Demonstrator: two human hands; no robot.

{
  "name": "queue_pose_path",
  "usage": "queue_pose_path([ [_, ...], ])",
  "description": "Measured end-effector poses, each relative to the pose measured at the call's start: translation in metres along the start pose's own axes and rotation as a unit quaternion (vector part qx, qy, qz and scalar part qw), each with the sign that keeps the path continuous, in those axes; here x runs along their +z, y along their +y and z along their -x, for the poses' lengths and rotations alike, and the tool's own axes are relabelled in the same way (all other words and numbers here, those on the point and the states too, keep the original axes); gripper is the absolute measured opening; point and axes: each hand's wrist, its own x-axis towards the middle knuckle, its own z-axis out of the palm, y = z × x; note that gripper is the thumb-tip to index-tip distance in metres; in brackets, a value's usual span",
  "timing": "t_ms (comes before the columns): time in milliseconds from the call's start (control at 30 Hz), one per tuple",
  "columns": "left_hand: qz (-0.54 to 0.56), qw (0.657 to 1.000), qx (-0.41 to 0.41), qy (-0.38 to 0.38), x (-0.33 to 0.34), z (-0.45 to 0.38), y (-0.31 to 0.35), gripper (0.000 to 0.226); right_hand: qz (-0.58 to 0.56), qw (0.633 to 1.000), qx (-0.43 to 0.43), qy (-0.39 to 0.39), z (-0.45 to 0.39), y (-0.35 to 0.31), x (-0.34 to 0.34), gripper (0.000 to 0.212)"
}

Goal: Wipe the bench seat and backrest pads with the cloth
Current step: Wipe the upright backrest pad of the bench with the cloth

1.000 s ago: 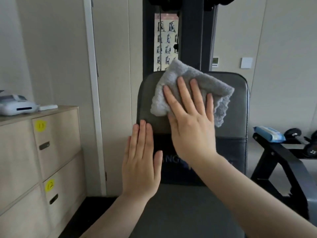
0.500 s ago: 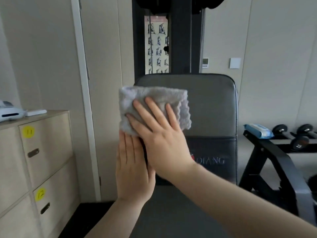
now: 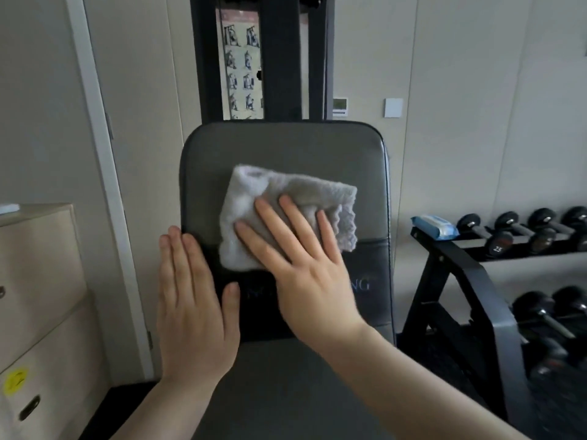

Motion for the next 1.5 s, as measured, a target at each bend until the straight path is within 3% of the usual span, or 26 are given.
queue_pose_path([
  [100,0.015,1.0,0.002,0.005,0.0,0.001,0.001,0.067,0.034,0.999,-0.003,-0.009,0.008,0.037,-0.016,0.065],
  [300,-0.029,0.999,0.027,0.008,-0.003,0.002,0.001,0.058,-0.044,0.977,0.186,0.099,-0.041,0.02,-0.013,0.057],
  [367,-0.039,0.998,0.044,0.003,-0.003,0.002,0.0,0.055,-0.073,0.984,0.149,0.061,-0.019,0.005,-0.007,0.061],
  [467,-0.027,0.999,0.038,-0.005,-0.004,0.002,0.0,0.053,-0.027,0.999,0.046,-0.009,0.026,0.017,-0.016,0.059],
  [567,-0.02,0.999,0.031,-0.006,-0.003,0.002,0.002,0.053,-0.01,0.994,0.1,0.03,0.02,0.04,-0.034,0.047],
  [700,-0.02,0.999,0.038,-0.004,-0.003,0.002,0.0,0.053,0.018,0.984,0.15,0.089,-0.03,0.026,-0.025,0.051],
  [833,-0.005,0.999,0.037,-0.004,-0.003,0.002,-0.001,0.054,-0.009,0.993,0.098,0.058,-0.018,0.015,-0.007,0.05],
  [967,0.001,0.999,0.043,0.002,-0.003,0.004,-0.001,0.054,0.049,0.997,0.02,0.05,0.021,0.044,-0.012,0.045],
  [1167,-0.01,0.999,0.037,-0.003,-0.002,0.003,0.0,0.054,-0.014,0.971,0.198,0.132,-0.044,0.037,-0.015,0.047],
  [1367,0.01,0.999,0.045,0.015,-0.003,0.003,0.0,0.053,0.056,0.998,-0.023,0.01,0.023,0.041,-0.013,0.052],
  [1433,0.008,0.999,0.041,0.016,-0.003,0.004,0.001,0.053,0.055,0.998,0.023,0.029,0.015,0.061,-0.02,0.049],
  [1500,0.003,0.999,0.042,0.013,-0.003,0.003,0.002,0.053,0.022,0.988,0.131,0.075,-0.01,0.061,-0.02,0.051],
])
